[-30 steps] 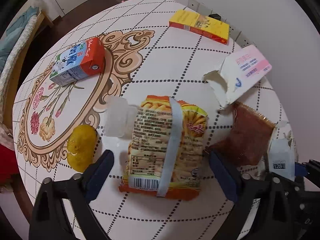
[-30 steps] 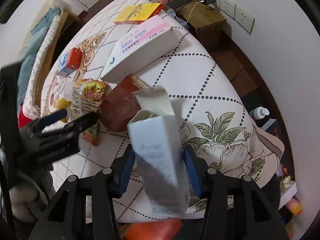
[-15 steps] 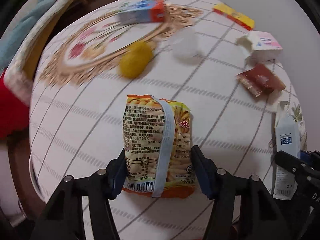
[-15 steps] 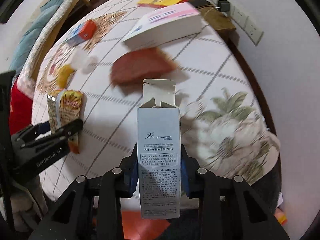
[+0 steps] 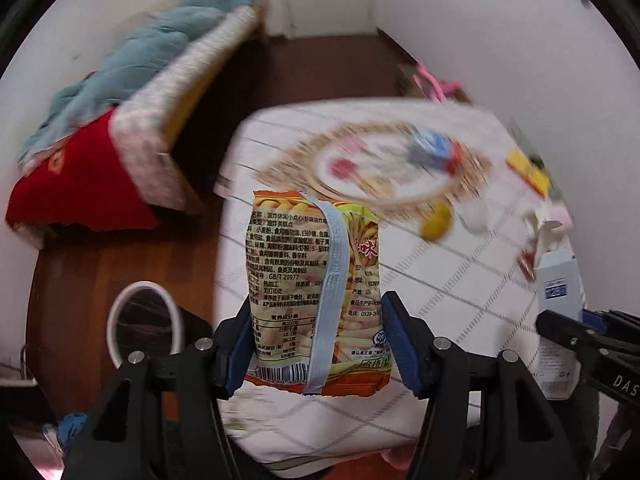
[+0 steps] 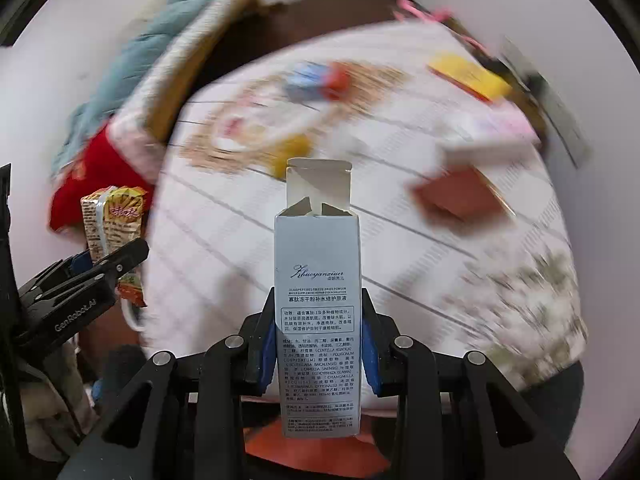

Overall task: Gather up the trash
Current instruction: 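Carry the snack bag and white box over the bin and release them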

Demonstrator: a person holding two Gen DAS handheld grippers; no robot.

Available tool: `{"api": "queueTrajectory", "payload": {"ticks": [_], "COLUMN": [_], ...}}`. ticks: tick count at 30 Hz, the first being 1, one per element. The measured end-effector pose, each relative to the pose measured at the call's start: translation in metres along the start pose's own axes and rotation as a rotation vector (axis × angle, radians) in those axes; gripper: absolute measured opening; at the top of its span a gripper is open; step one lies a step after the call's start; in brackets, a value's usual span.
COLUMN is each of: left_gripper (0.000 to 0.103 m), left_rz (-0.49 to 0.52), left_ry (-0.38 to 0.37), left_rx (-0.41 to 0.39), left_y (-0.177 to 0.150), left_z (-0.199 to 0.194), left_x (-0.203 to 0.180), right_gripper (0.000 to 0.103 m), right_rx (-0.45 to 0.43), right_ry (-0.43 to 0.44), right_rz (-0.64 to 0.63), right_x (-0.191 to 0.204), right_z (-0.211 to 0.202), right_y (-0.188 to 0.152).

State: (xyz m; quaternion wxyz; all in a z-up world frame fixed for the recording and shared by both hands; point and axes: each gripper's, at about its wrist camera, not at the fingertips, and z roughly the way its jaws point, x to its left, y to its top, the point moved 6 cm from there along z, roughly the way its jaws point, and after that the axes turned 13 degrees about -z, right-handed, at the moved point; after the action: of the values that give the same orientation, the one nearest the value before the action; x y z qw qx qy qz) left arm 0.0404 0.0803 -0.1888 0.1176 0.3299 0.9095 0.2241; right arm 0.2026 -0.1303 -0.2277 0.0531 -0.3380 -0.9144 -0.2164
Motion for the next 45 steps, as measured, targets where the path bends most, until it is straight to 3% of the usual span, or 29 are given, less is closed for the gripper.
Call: {"api": "queueTrajectory", "payload": {"ticks": [5,11,17,22,27,31,34,37,40,41,42,43,45], "left_gripper": [0.057,0.057,0.057,0.057,0.057,0.057,0.057,0.058,0.076,0.091,0.098,0.098,0.098], "left_rz": [-0.097,-0.218,-0.345,-0.41,-0.494,-0.591,-0.652,-0.668,-0.685,-0.693,-0.7,-0.707,-0.721], "left_ry": [0.054,0.151,0.221,0.279,0.244,0.143,0.088,0.088,0.085,0.087,0.09,0.1,0.125], "left_rx": [-0.088,-0.122,-0.069,0.08,0.248,0.391,0.461,0.504,0.507,0.505,0.502,0.5,0.494], "left_y": [0.033,0.041,0.029,0.003,-0.022,-0.037,-0.042,-0.048,-0.051,-0.056,-0.058,-0.061,-0.067], "left_z": [-0.035,-0.05,-0.022,0.043,0.109,0.159,0.183,0.196,0.199,0.195,0.193,0.189,0.186], "left_x": [0.079,0.184,0.282,0.355,0.406,0.44,0.455,0.462,0.466,0.47,0.472,0.475,0.479], "right_gripper": [0.036,0.036,0.036,0.036,0.036,0.036,0.036,0.036,0.037,0.037,0.037,0.041,0.061], "right_rx": [-0.048,-0.05,0.032,0.156,0.304,0.403,0.479,0.552,0.606,0.622,0.635,0.65,0.658], "right_ry": [0.09,0.176,0.232,0.224,0.196,0.168,0.168,0.176,0.182,0.192,0.208,0.228,0.229], "right_rz": [-0.172,-0.367,-0.487,-0.579,-0.634,-0.648,-0.643,-0.641,-0.629,-0.622,-0.606,-0.585,-0.575], "right_x": [0.099,0.226,0.336,0.407,0.448,0.466,0.477,0.487,0.494,0.495,0.494,0.495,0.496], "right_z": [-0.009,0.015,0.078,0.149,0.231,0.292,0.331,0.363,0.389,0.395,0.402,0.407,0.416], "right_y": [0.047,0.087,0.102,0.093,0.078,0.073,0.068,0.064,0.064,0.062,0.063,0.063,0.065]}}
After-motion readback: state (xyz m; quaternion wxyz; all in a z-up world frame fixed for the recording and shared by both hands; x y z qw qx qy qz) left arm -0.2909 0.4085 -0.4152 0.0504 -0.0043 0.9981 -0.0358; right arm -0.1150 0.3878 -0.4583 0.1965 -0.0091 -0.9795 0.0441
